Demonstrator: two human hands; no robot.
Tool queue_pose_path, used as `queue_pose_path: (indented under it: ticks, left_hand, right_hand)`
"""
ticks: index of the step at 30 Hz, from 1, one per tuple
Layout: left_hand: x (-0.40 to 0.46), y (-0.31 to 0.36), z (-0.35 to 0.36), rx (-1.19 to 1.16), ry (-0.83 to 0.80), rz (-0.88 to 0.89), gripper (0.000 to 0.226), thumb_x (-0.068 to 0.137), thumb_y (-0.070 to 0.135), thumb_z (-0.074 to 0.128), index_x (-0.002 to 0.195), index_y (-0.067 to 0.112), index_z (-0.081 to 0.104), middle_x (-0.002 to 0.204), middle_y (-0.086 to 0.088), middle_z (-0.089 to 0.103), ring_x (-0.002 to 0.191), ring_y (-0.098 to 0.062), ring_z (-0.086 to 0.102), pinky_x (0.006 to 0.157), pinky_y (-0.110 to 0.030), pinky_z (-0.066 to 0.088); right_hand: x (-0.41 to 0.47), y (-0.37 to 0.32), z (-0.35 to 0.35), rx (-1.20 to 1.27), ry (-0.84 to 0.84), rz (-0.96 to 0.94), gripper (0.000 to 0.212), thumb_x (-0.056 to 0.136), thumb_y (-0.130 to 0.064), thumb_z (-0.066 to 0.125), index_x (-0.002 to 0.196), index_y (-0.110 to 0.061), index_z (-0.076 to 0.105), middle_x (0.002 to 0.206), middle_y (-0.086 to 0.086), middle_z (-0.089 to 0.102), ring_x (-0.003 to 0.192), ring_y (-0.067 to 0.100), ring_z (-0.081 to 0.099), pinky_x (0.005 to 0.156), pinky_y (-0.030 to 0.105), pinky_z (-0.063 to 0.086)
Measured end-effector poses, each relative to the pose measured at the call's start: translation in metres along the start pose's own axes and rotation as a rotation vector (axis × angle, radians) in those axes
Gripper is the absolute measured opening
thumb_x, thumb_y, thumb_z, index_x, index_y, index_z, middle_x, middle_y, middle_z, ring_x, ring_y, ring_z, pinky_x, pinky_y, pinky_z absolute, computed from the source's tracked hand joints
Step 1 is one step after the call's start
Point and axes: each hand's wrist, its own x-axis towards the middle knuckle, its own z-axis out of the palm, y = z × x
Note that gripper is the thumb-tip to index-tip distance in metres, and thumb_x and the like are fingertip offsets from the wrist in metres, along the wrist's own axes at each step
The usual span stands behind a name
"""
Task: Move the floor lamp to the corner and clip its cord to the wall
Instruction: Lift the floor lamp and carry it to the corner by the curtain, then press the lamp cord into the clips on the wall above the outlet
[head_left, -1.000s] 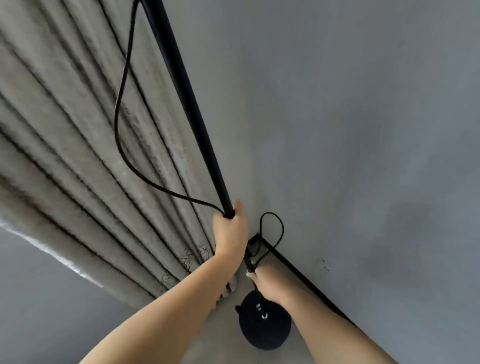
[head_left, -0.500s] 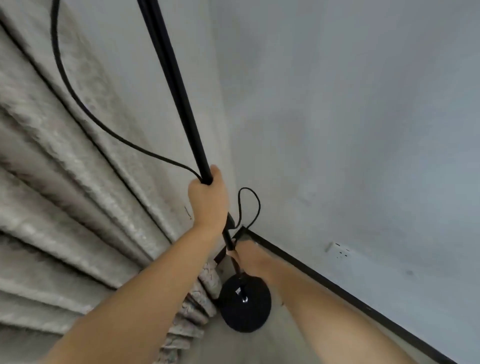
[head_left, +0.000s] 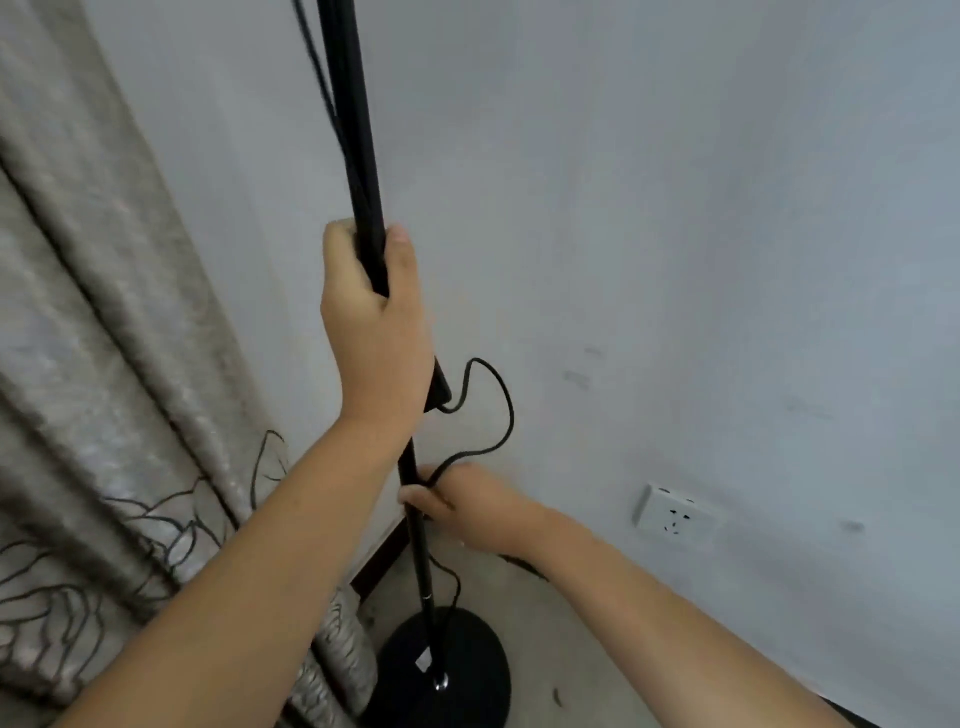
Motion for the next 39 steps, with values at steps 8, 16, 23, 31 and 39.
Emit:
queue_pose_path:
  ticks: [8, 16, 23, 31, 39]
  left_hand:
    - [-0.043, -0.035, 0.004, 0.043, -0.059, 0.407, 0.052, 0.091, 0.002, 0.045, 0.139, -0.006, 0.026, 0.126, -0.014, 0.045, 0.114, -0.022, 0.050, 0.097, -0.038, 0.045]
    - [-0.095, -0.069, 0.014, 0.476, -0.061, 0.830, 0.075, 0.082, -0.005, 0.060, 0.142, 0.007, 0.017, 0.149, -0.023, 0.013, 0.144, -0.033, 0.005, 0.117, -0.049, 0.010]
    - [-0.143, -0.143, 0.045, 0.457, -0.565, 0.290, 0.070, 0.092, 0.017, 0.053, 0.144, 0.042, 0.014, 0.159, 0.000, 0.003, 0.145, -0.015, 0.003, 0.115, -0.039, 0.015]
    - [-0.119, -0.160, 0.108, -0.026, -0.636, -0.287, 0.015, 0.095, 0.019, 0.050, 0.106, 0.024, 0.058, 0.099, 0.008, 0.065, 0.089, 0.005, 0.058, 0.074, -0.005, 0.041]
    - [-0.107, -0.188, 0.127, -0.169, -0.611, -0.472, 0.023, 0.089, 0.025, 0.060, 0.069, 0.018, 0.067, 0.070, 0.003, 0.069, 0.070, -0.010, 0.063, 0.072, -0.026, 0.049]
  right_hand:
    - [-0.026, 0.068, 0.020, 0.133, 0.150, 0.130, 0.032, 0.093, -0.034, 0.053, 0.078, -0.013, 0.072, 0.090, -0.002, 0.060, 0.090, 0.016, 0.061, 0.083, 0.021, 0.043]
    - [-0.072, 0.112, -0.012, 0.642, 0.141, 0.445, 0.018, 0.090, -0.009, 0.051, 0.106, -0.009, 0.060, 0.053, -0.003, 0.053, 0.041, 0.009, 0.046, 0.050, 0.026, 0.049]
    - [-0.094, 0.134, -0.044, 0.527, 0.272, 0.516, 0.024, 0.096, -0.027, 0.048, 0.115, -0.021, 0.060, 0.066, -0.004, 0.055, 0.044, 0.006, 0.045, 0.038, 0.017, 0.030]
    - [-0.058, 0.126, -0.074, 0.505, 0.429, 0.429, 0.027, 0.098, -0.011, 0.037, 0.106, -0.016, 0.062, 0.073, 0.002, 0.065, 0.059, 0.011, 0.064, 0.054, 0.024, 0.055]
    - [-0.030, 0.159, -0.076, 0.052, 0.866, 0.488, 0.030, 0.096, -0.024, 0.047, 0.081, -0.015, 0.071, 0.074, -0.009, 0.064, 0.068, 0.010, 0.053, 0.056, 0.016, 0.035]
